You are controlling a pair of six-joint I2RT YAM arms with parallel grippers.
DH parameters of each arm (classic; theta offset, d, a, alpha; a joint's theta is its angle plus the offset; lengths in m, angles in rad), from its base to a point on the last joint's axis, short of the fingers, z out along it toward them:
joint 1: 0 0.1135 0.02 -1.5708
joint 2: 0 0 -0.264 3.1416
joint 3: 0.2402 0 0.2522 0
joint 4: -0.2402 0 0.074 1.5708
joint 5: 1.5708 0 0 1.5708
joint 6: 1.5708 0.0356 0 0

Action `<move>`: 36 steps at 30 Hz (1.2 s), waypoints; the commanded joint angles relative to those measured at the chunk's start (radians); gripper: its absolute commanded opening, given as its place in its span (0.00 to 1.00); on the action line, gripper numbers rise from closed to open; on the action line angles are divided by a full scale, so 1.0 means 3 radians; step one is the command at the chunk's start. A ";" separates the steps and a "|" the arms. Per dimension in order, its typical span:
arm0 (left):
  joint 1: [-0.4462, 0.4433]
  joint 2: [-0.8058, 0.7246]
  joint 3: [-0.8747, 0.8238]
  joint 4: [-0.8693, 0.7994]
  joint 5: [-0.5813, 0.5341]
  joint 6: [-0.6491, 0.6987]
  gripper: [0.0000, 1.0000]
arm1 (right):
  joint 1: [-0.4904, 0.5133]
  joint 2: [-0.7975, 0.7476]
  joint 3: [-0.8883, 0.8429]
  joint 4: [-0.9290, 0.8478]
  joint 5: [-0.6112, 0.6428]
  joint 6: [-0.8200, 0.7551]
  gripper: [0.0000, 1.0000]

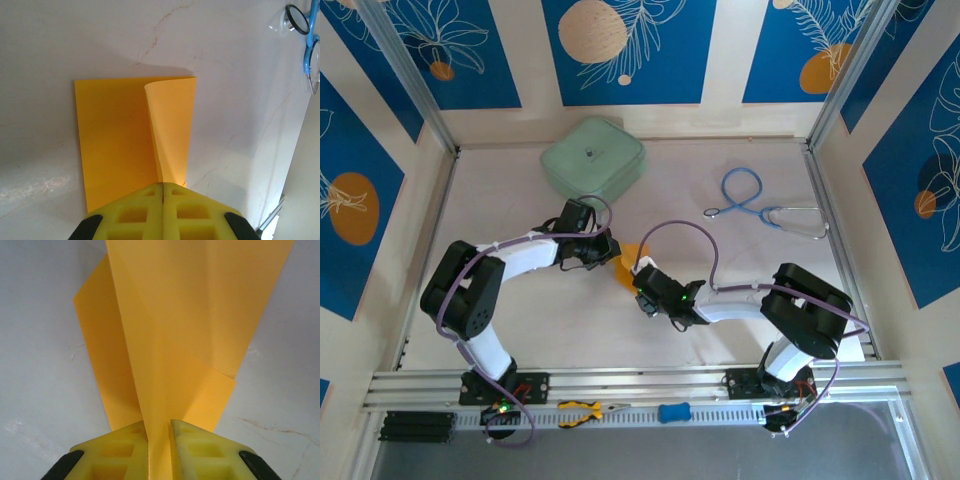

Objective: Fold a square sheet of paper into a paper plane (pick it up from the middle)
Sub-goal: Fourth fold the wing at the center of the table.

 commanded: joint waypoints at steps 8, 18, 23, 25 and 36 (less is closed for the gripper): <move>0.0023 -0.0077 -0.0022 0.0007 -0.0011 -0.0017 0.01 | -0.0010 -0.0100 0.0017 0.0105 -0.0028 0.0092 0.15; 0.0025 -0.0187 0.0012 -0.0142 -0.0117 0.0060 0.26 | -0.0076 -0.0021 -0.0010 0.0220 -0.0246 0.0195 0.09; 0.0037 -0.0301 0.0004 -0.0292 -0.0249 0.0120 0.46 | -0.0151 0.0044 -0.0059 0.0369 -0.0429 0.0334 0.08; 0.0046 -0.0346 -0.0009 -0.0331 -0.0285 0.0132 0.49 | -0.0170 0.0082 -0.0068 0.0398 -0.0470 0.0361 0.08; 0.0051 -0.0414 0.0003 -0.0400 -0.0349 0.0157 0.53 | -0.0137 0.0219 0.0035 0.0282 -0.0426 0.0353 0.09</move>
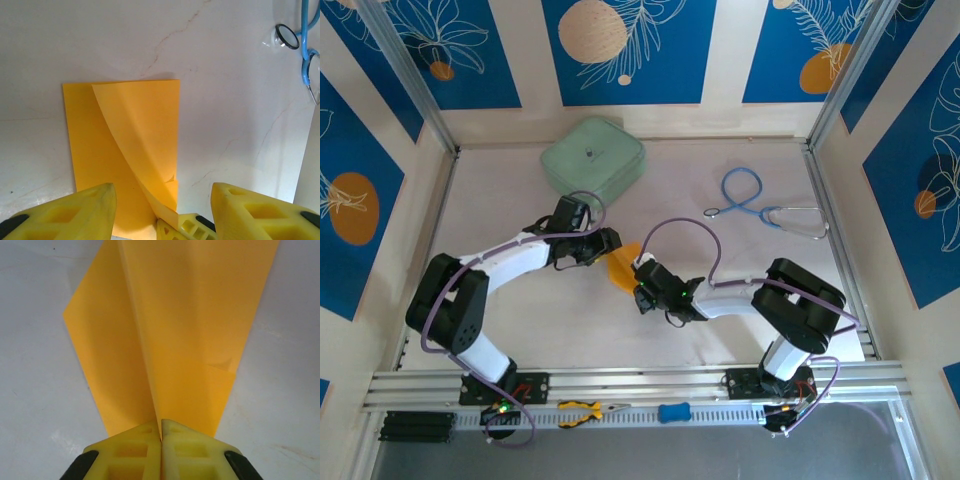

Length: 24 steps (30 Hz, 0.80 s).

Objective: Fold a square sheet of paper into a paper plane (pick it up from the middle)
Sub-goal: Fourth fold the wing at the center of the table.

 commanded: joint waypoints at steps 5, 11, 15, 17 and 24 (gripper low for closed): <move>0.0041 -0.0046 0.0008 -0.0102 -0.0037 0.0047 0.54 | -0.0001 0.0095 0.0029 -0.0058 -0.0087 0.0116 0.09; 0.0041 -0.0055 -0.0008 -0.0092 -0.0010 0.0053 0.48 | -0.0125 0.0111 -0.0115 0.0163 -0.0395 0.0310 0.09; 0.0041 -0.0080 -0.0055 -0.0060 0.0012 0.0047 0.34 | -0.0296 0.0109 -0.0243 0.0404 -0.0817 0.0373 0.08; 0.0041 -0.0079 -0.0083 -0.0027 0.0020 0.0038 0.28 | -0.0392 0.0116 -0.0279 0.0488 -0.1047 0.0386 0.08; 0.0037 -0.0037 -0.0157 0.0106 0.0087 -0.0019 0.08 | -0.0604 0.0198 -0.0383 0.0688 -0.1454 0.0504 0.08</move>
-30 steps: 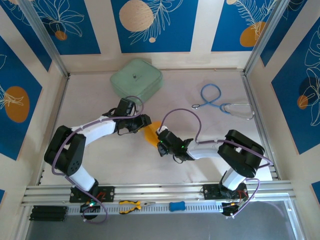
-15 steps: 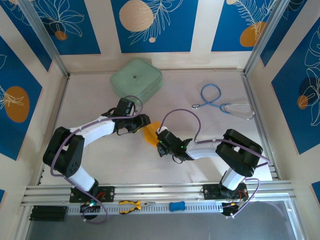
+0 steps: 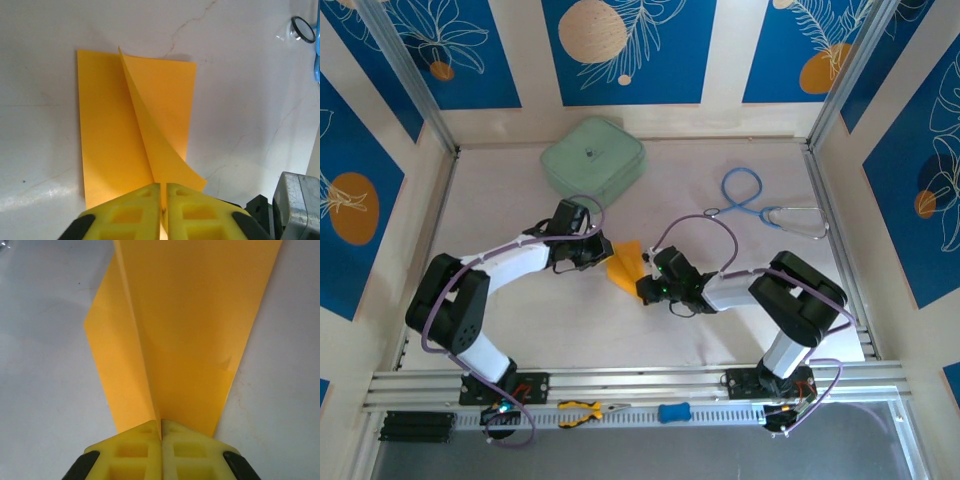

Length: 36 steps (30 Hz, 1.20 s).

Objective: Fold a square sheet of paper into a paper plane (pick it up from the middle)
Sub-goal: Fourth fold the wing at the center of the table.

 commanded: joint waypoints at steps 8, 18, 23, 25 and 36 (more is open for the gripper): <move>-0.0006 0.0187 -0.0114 0.0349 0.0263 -0.0130 0.00 | -0.0082 0.0139 -0.0146 -0.0018 -0.0301 0.0145 0.08; -0.0093 0.0483 -0.0084 0.0507 0.0337 -0.0227 0.00 | -0.0146 0.0118 -0.0208 0.0062 -0.0466 0.0203 0.08; -0.0100 0.0588 -0.0128 0.0505 0.0312 -0.0267 0.00 | -0.0167 0.0108 -0.0220 0.0069 -0.0514 0.0217 0.09; -0.0104 0.0619 -0.0186 0.0559 0.0304 -0.0350 0.00 | -0.0167 0.0110 -0.0213 0.0051 -0.0531 0.0223 0.08; -0.0119 0.0534 -0.0500 0.0649 0.0115 -0.0619 0.00 | -0.0166 0.0079 -0.0165 -0.0077 -0.0605 0.0270 0.09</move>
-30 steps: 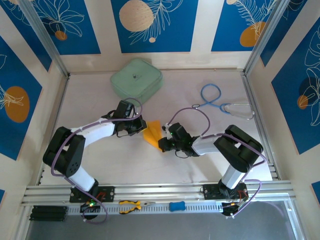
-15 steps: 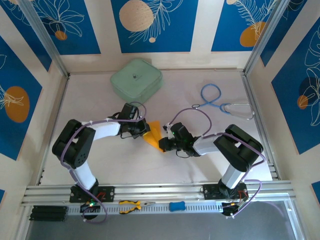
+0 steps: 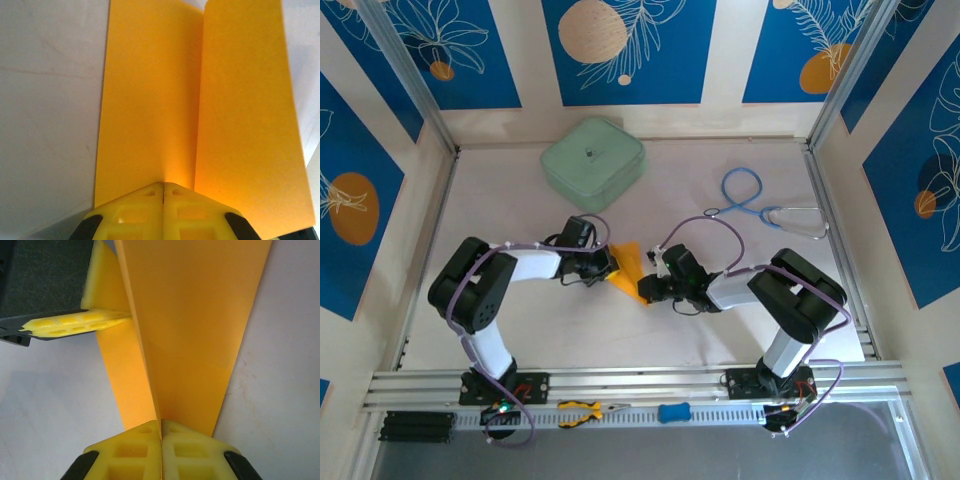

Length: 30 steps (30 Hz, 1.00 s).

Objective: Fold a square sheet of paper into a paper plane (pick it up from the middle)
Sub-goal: Fourth fold the wing at the center of the table.

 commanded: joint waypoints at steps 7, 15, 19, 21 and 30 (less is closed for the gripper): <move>-0.0054 -0.0086 -0.0168 -0.0210 -0.0252 -0.0129 0.00 | 0.0013 -0.0005 -0.0024 -0.0379 -0.0198 0.0089 0.09; -0.0063 -0.0122 -0.0189 -0.0252 -0.0320 -0.0143 0.00 | 0.0011 -0.0057 -0.0014 -0.0421 -0.0225 0.0129 0.09; -0.0065 -0.0154 -0.0210 -0.0230 -0.0342 -0.0151 0.00 | 0.0016 -0.0008 0.0007 -0.0441 -0.0259 0.0162 0.09; -0.0068 -0.0147 -0.0204 -0.0211 -0.0315 -0.0157 0.00 | 0.0013 0.0019 0.0017 -0.0456 -0.0245 0.0190 0.09; -0.0070 -0.0168 -0.0204 -0.0268 -0.0379 -0.0156 0.00 | -0.0021 0.0025 -0.0043 -0.0401 -0.0294 0.0279 0.08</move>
